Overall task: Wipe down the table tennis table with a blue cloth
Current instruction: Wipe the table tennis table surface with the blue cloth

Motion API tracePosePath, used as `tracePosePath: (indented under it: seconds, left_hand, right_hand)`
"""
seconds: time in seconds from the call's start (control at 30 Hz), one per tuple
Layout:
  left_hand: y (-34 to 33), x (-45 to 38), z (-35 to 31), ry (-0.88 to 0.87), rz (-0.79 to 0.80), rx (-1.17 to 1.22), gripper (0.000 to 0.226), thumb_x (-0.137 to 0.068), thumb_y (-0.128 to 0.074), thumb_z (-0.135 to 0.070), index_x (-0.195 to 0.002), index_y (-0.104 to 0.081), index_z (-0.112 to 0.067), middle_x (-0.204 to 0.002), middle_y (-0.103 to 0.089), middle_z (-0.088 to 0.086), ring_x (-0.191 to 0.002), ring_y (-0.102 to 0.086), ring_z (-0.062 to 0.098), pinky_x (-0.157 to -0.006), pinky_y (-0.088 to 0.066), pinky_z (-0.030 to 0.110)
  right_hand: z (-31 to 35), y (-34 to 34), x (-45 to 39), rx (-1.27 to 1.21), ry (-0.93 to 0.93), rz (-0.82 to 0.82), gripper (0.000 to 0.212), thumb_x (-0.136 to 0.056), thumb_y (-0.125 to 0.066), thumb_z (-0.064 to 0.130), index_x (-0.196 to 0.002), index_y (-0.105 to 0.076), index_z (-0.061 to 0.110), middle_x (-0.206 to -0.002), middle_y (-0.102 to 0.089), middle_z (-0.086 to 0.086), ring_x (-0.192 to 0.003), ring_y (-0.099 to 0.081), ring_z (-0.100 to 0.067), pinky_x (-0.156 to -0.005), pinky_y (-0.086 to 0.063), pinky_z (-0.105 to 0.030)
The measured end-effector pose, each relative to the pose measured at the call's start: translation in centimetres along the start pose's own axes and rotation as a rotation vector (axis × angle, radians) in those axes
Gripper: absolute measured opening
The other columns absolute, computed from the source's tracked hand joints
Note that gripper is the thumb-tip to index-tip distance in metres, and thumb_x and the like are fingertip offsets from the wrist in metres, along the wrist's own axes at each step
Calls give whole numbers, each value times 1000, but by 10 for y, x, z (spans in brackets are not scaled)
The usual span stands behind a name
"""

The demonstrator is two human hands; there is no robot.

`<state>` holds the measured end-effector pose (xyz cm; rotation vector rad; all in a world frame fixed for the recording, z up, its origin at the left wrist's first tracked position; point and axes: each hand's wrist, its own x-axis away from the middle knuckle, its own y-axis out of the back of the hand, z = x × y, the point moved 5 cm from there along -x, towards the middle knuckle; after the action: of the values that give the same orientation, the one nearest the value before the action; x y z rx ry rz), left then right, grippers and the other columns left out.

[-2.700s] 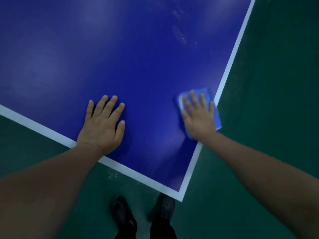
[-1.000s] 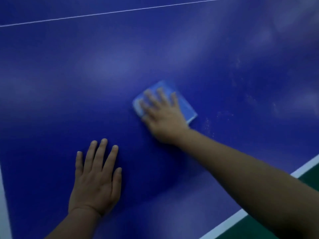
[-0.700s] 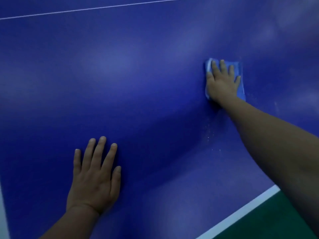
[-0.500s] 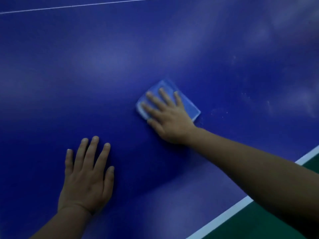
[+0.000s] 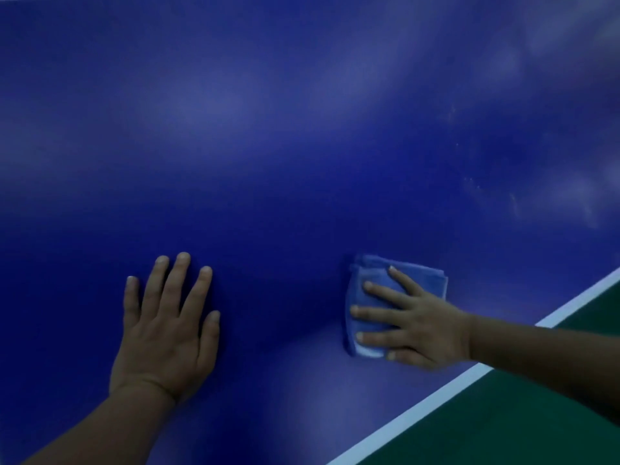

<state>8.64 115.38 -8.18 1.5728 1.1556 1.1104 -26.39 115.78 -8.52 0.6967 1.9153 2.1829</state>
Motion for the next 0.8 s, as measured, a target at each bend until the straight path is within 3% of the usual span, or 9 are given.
tracePosePath:
  seconds: [0.1,0.23,0.3,0.37,0.47,0.57,0.63,0.73,0.8]
  left_hand:
    - [0,0,-1,2,1,5,66,-94,-28,-44,-147,-42,-9,-159,-28,17,-149,-16,34,-120,-4,57]
    - [0,0,-1,13,10,9,67,-95,-26,-45,-149,-39,-10,-160,-25,16,-150,-14,33,-120,-7,60]
    - [0,0,-1,16,10,8,67,-95,-25,-46,-150,-39,-10,-161,-25,16,-151,-12,33,-120,-6,60]
    - [0,0,-1,11,15,9,68,-94,-25,-46,-150,-39,-10,-161,-24,16,-151,-12,33,-120,-6,60]
    - [1,0,-1,14,11,12,68,-95,-24,-46,-150,-39,-9,-161,-24,16,-151,-11,33,-120,-5,59]
    - [0,1,-1,20,16,14,69,-95,-22,-48,-150,-38,-10,-162,-22,15,-152,-8,31,-121,-2,58]
    - [1,1,0,20,18,13,69,-95,-22,-48,-151,-37,-11,-162,-21,15,-152,-8,31,-121,-2,58]
    - [0,1,-1,26,21,0,70,-94,-20,-49,-152,-34,-12,-163,-19,14,-152,-6,30,-121,-1,57]
    - [0,1,-2,27,19,3,70,-94,-20,-49,-153,-33,-12,-163,-18,14,-152,-4,29,-121,2,55]
  right_hand:
    - [-45,14,-7,64,1,23,51,-105,-25,49,-151,-38,31,-161,-29,-4,-149,-20,-42,-116,-11,-67]
    - [-156,51,-71,-121,-769,-200,54,-102,-21,50,-154,-22,36,-165,-23,-1,-152,-16,-36,-117,-9,-63]
    - [-155,53,-92,-138,-869,-204,57,-101,-19,52,-156,-23,39,-166,-17,5,-154,-10,-31,-119,-6,-62]
    - [-108,44,-97,-58,-626,-177,58,-99,-25,50,-153,-37,30,-163,-27,-4,-150,-19,-40,-114,-13,-70]
    - [27,8,-44,16,4,-65,50,-102,-36,47,-149,-41,33,-162,-30,-4,-149,-20,-43,-114,-9,-72]
    - [29,2,15,4,90,8,48,-104,-31,47,-150,-40,35,-161,-31,-2,-149,-23,-42,-115,-12,-68]
    - [-39,8,22,48,-288,-39,53,-103,-25,43,-152,-37,26,-158,-36,-11,-144,-27,-49,-109,-22,-73]
    - [-121,19,37,-190,-1121,-168,58,-101,-17,51,-157,-18,35,-167,-15,2,-154,-5,-30,-117,-8,-64]
    - [-110,18,30,-239,-1288,-231,55,-103,-22,53,-157,-22,38,-167,-12,8,-154,-3,-24,-120,-3,-61]
